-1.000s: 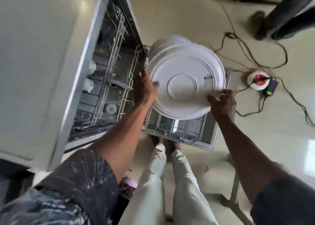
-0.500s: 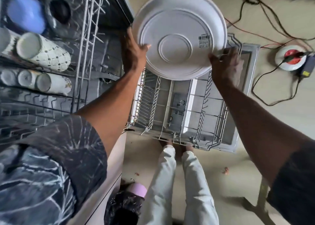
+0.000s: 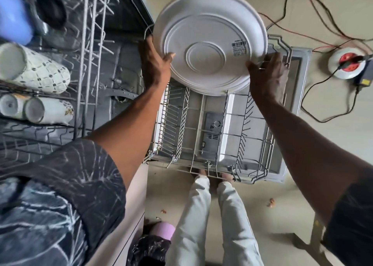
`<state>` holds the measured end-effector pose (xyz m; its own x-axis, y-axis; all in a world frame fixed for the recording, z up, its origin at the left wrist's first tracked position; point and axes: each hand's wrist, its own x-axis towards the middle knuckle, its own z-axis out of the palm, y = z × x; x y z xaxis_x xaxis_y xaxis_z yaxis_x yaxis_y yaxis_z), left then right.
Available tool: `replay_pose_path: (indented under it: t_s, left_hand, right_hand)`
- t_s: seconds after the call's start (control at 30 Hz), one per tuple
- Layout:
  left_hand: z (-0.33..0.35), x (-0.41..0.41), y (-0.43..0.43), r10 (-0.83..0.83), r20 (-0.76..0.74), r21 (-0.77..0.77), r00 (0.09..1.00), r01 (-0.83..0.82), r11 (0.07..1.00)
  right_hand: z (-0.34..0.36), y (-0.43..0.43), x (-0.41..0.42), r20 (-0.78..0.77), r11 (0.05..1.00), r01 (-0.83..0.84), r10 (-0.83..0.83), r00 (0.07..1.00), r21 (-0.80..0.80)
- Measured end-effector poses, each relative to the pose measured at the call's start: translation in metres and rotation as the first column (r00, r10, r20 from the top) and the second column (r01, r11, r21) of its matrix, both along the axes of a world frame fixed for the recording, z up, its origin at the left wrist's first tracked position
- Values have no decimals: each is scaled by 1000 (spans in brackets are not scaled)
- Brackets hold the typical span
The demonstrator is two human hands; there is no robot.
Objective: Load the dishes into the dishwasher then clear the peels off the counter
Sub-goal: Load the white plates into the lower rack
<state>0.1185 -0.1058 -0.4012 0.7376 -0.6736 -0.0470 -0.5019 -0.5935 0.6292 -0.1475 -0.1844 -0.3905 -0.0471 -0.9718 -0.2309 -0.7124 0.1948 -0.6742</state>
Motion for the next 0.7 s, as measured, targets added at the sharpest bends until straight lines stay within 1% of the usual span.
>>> replay_pose_path:
  t_s: [0.2, 0.33, 0.4, 0.63, 0.7]
  left_hand:
    - [-12, 5, -7, -12, -8, 46, 1000, 12, 999]
    - [-21, 6, -7, -26, -17, 107, 1000, 27, 994]
    - [-26, 7, -7, -35, -23, 130, 999, 37, 991]
    - [-40, 3, -10, -67, -132, 224, 989, 95, 970]
    - [-42, 2, -11, -79, -136, 266, 988, 113, 957]
  right_hand:
    - [-16, -6, 2, -13, 1000, 21, -21, 1000, 16]
    - [-24, -8, -1, -5, 998, -18, 18, 1000, 61]
    - [-28, -9, -1, -31, 996, -21, 23, 999, 81]
    - [-46, -10, -9, -97, 989, -39, 53, 994, 142]
    - [-50, -9, -10, -95, 985, -47, 64, 993, 164]
